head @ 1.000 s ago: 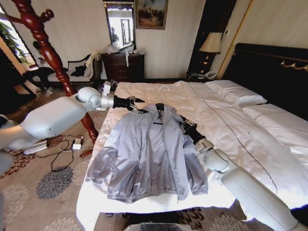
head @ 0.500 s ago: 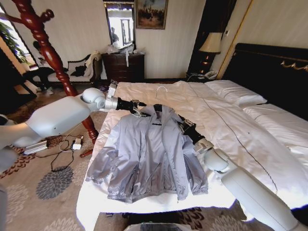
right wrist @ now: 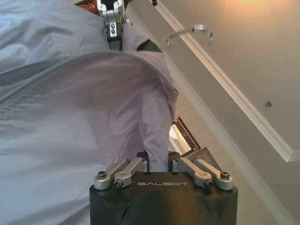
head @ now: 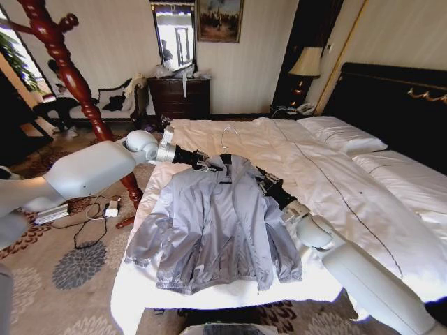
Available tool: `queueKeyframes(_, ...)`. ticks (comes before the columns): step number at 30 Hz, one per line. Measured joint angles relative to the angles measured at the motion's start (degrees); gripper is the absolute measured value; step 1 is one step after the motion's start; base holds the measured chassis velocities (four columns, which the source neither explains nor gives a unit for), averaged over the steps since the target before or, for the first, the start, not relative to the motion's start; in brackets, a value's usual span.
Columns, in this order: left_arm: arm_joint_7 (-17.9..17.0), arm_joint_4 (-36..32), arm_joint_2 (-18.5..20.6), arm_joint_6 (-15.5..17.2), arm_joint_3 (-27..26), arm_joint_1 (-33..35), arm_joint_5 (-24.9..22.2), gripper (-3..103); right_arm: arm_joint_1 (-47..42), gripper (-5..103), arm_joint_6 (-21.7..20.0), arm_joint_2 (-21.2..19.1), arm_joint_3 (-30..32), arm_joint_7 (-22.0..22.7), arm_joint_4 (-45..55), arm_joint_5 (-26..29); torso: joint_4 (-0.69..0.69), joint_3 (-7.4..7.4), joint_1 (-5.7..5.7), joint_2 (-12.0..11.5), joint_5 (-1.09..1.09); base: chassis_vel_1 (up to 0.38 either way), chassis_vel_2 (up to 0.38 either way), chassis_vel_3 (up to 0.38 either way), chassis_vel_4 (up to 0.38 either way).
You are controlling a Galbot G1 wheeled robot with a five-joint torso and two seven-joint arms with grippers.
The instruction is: Pick up the clothes from the bed and hang them on the clothes hanger.
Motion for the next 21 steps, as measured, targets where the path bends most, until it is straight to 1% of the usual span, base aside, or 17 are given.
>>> queueKeyframes(1, 0.0, 0.0, 0.0, 0.0, 0.0, 0.0, 0.0, 20, 0.0, 17, 0.0, 0.0, 0.0, 0.0, 0.0, 0.0, 0.0, 0.0, 0.0, 0.0, 0.0, 0.0, 0.0, 0.0, 0.0)
queueKeyframes(2, 0.0, -0.3, 0.1, 0.0, 0.1, 0.0, -0.1, 16, 0.1, 17, 0.1, 0.0, 0.0, 0.0, 0.0, -0.2, 0.01, 0.0, 0.0, 0.0, -0.01, 0.0, 0.0, 0.0, 0.0)
queueKeyframes(11, -1.1, -4.1, 1.7, 0.2, 0.3, 1.0, -1.7, 16, 0.7, 17, 1.5, 0.3, -0.2, -0.2, -0.4, -1.4, 0.01, 0.0, 0.0, 0.0, 0.0, 0.0, 0.0, 0.0, 0.0)
queueKeyframes(21, -1.5, -5.6, 2.9, 0.2, 0.5, 1.8, -2.4, 16, 1.0, 17, 2.1, 0.0, -0.5, -0.3, -0.5, -1.5, 0.01, 0.0, 0.0, 0.0, -0.01, 0.0, 0.0, 0.0, 0.0)
